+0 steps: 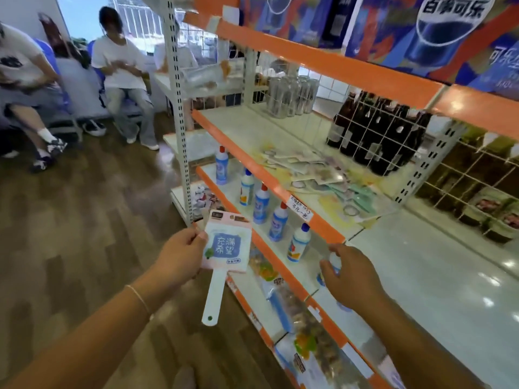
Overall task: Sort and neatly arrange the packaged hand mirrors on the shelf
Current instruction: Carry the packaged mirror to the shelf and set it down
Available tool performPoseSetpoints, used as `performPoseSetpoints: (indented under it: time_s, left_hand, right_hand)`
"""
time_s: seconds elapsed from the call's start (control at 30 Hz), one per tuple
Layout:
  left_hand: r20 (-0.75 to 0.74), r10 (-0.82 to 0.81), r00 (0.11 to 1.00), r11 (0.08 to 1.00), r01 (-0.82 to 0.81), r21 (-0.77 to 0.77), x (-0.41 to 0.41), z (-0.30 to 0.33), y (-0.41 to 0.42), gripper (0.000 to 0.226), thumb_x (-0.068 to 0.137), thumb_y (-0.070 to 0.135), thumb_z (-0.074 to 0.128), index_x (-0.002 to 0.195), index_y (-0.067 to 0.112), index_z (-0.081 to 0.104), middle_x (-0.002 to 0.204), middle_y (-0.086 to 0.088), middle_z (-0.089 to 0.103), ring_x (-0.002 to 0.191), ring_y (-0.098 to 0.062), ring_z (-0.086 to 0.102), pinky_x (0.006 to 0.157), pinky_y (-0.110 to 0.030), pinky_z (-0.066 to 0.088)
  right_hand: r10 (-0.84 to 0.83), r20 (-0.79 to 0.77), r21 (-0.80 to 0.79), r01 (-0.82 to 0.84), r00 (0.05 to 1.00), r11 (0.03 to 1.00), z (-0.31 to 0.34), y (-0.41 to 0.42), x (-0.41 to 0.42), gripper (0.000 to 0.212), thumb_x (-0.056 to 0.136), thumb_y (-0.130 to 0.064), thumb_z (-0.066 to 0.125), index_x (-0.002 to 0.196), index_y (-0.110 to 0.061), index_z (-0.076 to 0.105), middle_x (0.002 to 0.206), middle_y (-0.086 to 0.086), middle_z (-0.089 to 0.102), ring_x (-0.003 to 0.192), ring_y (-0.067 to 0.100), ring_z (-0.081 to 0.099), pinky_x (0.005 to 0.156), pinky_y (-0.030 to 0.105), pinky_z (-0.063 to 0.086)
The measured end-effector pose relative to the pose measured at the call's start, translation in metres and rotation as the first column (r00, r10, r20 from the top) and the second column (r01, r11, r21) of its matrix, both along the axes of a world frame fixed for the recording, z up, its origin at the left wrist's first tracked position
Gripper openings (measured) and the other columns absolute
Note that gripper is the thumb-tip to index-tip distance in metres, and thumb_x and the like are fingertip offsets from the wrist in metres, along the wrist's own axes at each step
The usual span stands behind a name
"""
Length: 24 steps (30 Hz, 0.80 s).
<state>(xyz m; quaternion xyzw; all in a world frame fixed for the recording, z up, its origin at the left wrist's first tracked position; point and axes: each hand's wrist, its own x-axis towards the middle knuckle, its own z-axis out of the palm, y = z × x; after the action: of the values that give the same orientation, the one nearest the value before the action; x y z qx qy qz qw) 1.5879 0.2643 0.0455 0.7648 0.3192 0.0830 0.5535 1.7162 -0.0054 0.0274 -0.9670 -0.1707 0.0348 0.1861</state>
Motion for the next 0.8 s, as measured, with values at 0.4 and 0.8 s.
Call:
performPoseSetpoints:
  time_s: [0.4, 0.8]
  left_hand:
    - [0.014, -0.213, 0.977, 0.973, 0.213, -0.086, 0.162, 0.001, 0.138, 0.028, 0.101, 0.027, 0.042, 0.089, 0.010, 0.060, 0.090, -0.015, 0.067, 0.074, -0.025, 0.063, 0.058, -0.031, 0.047]
    - [-0.049, -0.316, 0.947, 0.943, 0.309, -0.122, 0.299, -0.021, 0.181, 0.030, 0.102, 0.023, 0.040, 0.094, 0.000, 0.057, 0.083, -0.015, 0.061, 0.056, -0.014, 0.055, 0.046, -0.021, 0.045]
  right_hand:
    - [-0.261, -0.035, -0.136, 0.254, 0.965, 0.958, -0.049, 0.100, 0.125, 0.047, 0.088, -0.049, 0.042, 0.120, -0.017, 0.057, 0.113, 0.010, 0.063, 0.102, 0.032, 0.059, 0.085, 0.041, 0.051]
    - [-0.442, 0.144, -0.230, 0.464, 0.886, 0.855, -0.037, 0.181, 0.163, 0.029, 0.083, -0.041, 0.061, 0.106, -0.024, 0.070, 0.097, 0.007, 0.063, 0.093, 0.034, 0.057, 0.078, 0.040, 0.049]
